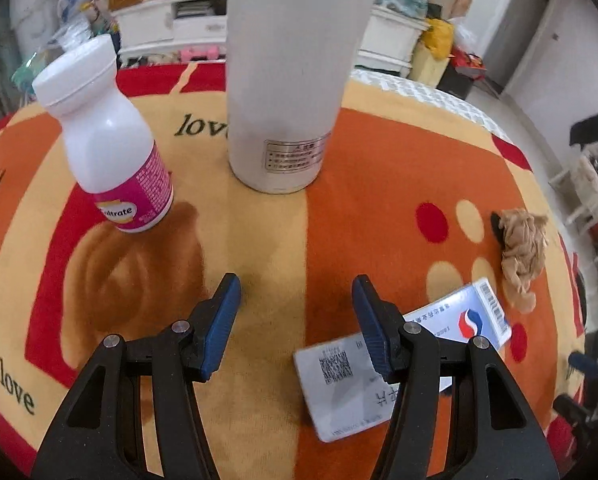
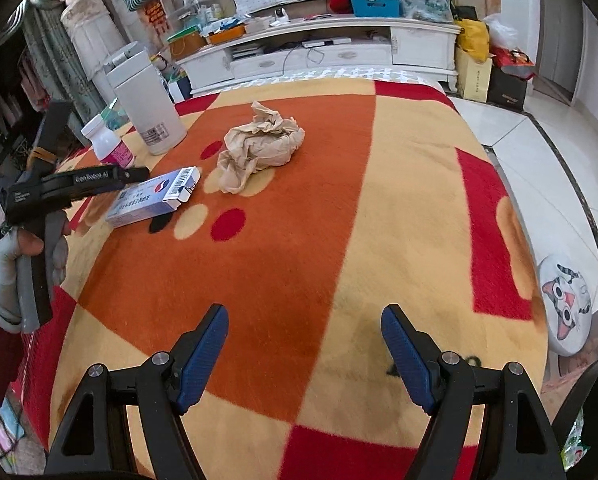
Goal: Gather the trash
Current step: 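Move both tools back over the table toward the medicine box and crumpled paper, then grasp the white medicine box with left tool while right tool grasps the crumpled paper, then carry the medicine box with left tool while right tool carries the paper to the bin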
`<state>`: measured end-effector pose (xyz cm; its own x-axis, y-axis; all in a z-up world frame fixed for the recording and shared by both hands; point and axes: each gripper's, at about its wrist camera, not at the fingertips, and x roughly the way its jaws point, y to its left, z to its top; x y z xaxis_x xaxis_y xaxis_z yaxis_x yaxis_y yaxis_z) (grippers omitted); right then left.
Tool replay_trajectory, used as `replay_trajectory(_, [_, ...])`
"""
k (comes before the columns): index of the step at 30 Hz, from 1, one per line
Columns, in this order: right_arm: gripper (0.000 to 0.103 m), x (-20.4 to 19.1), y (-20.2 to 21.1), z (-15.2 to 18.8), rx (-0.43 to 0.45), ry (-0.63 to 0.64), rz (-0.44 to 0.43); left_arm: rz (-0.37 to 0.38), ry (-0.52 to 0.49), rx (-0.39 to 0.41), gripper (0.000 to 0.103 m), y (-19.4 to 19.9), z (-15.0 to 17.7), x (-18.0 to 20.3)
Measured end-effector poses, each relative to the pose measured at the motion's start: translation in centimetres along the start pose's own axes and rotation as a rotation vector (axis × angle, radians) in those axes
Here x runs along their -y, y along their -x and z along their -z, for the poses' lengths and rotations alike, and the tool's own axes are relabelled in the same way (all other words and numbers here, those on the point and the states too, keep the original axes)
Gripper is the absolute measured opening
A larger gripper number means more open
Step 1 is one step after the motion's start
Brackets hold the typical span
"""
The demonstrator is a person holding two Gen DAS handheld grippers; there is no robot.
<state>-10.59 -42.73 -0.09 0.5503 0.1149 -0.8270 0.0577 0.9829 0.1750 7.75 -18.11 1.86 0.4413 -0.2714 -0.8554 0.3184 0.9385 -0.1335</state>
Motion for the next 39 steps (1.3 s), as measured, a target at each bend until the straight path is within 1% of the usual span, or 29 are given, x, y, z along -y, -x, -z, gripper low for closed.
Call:
replay_trajectory(2, [0.076,-0.1,-0.2,-0.2,-0.003,0.003,-0.001,0.043,-0.023,-0.024,0.057,0.6,0.6,0.2])
replay_trajectory(6, [0.076,-0.3,-0.3,-0.9,0.002,0.005,-0.006,0.189,-0.055,-0.098,0.057,2.5,3.2,1.1])
replay_trajectory(7, [0.076,-0.2,-0.3,-1.2,0.006,0.003,-0.005,0.196,-0.066,-0.101,0.057,3.0,3.7,1.2])
replay_trajectory(9, [0.077,-0.1,-0.5,-1.9,0.017,-0.009,-0.008,0.201,-0.084,-0.087,0.057,4.3,4.8,1.6])
replay_trajectory(13, [0.077,-0.1,-1.0,-4.0,0.045,-0.039,-0.033,0.27,-0.032,-0.064,0.057,5.9,5.3,1.8])
replay_trajectory(15, [0.077,-0.3,-1.6,-5.4,0.05,-0.041,-0.039,0.291,-0.025,-0.044,0.067,6.5,5.2,2.6])
replay_trajectory(17, [0.077,-0.5,-2.3,-6.8,0.056,-0.048,-0.058,0.312,-0.027,-0.032,0.068,6.7,5.3,3.6])
replay_trajectory(19, [0.077,-0.9,-3.3,-8.2,0.061,-0.056,-0.075,0.295,-0.05,-0.037,0.068,6.3,5.3,4.9])
replay_trajectory(21, [0.078,-1.2,-4.3,-9.2,0.06,-0.056,-0.082,0.253,-0.079,-0.044,0.068,5.7,5.5,5.8])
replay_trajectory(24, [0.078,-1.4,-6.1,-10.6,0.038,-0.064,-0.085,0.219,-0.089,-0.07,0.068,4.4,5.7,6.8])
replay_trajectory(28, [0.077,-1.0,-8.0,-11.4,0.036,-0.089,-0.097,0.174,-0.081,-0.039,0.068,3.9,5.5,7.5])
replay_trajectory(30, [0.065,-0.6,-8.4,-11.3,0.045,-0.096,-0.116,0.155,-0.064,-0.033,0.067,3.6,5.3,7.6])
replay_trajectory(32, [0.044,-0.6,-8.2,-11.3,0.053,-0.089,-0.149,0.142,-0.076,-0.027,0.065,3.5,5.3,7.7])
replay_trajectory(33, [0.044,-0.6,-8.0,-11.2,0.053,-0.09,-0.152,0.139,-0.084,-0.023,0.051,3.2,5.1,8.0])
replay_trajectory(34, [0.04,-0.6,-7.4,-11.1,0.063,-0.079,-0.148,0.135,-0.095,-0.012,0.046,3.3,5.2,8.1])
replay_trajectory(36, [0.039,-0.6,-6.1,-10.7,0.084,-0.065,-0.146,0.148,-0.088,-0.022,0.046,3.1,5.0,8.2])
replay_trajectory(39, [0.039,-0.2,-3.5,-9.4,0.119,-0.051,-0.153,0.169,-0.08,-0.025,0.046,3.7,5.5,8.4])
